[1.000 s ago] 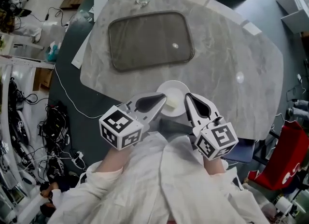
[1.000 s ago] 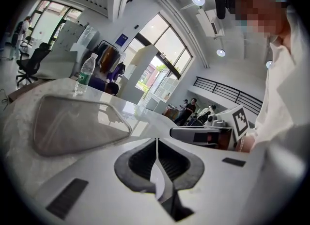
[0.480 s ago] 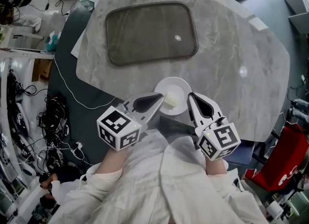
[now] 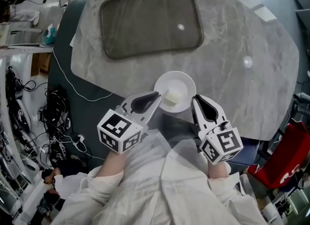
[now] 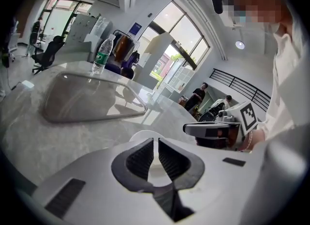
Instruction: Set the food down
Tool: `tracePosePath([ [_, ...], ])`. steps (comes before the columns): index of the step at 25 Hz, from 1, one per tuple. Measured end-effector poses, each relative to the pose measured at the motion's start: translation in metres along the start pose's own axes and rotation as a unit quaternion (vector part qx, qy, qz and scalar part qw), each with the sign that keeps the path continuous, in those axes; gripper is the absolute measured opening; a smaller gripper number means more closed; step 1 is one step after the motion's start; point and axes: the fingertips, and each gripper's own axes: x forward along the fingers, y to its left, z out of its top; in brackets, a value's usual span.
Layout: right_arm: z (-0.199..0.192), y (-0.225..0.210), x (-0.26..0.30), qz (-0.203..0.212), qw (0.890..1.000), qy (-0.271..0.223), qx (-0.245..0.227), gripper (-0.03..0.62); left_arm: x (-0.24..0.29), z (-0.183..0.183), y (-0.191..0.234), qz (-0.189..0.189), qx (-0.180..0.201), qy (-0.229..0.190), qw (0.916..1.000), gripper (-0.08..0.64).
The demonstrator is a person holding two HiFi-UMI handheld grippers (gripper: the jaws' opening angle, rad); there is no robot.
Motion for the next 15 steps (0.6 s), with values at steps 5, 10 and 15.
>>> tracePosePath([
  [5,-0.015,-0.006,0.006,0.001,1.0,0.014,0.01,0.005,0.006,-0.014,0.009,0.022,-0.012,0.01,0.9996,0.023],
  [10,-0.027,-0.011,0.008,0.003,1.0,0.023,0.013,0.005,0.007,-0.025,0.02,0.053,-0.026,0.01,0.9982,0.048],
  [15,-0.039,-0.016,0.009,0.0,0.999,0.036,0.02,0.006,0.01,-0.042,0.031,0.07,-0.046,0.028,0.9961,0.111],
])
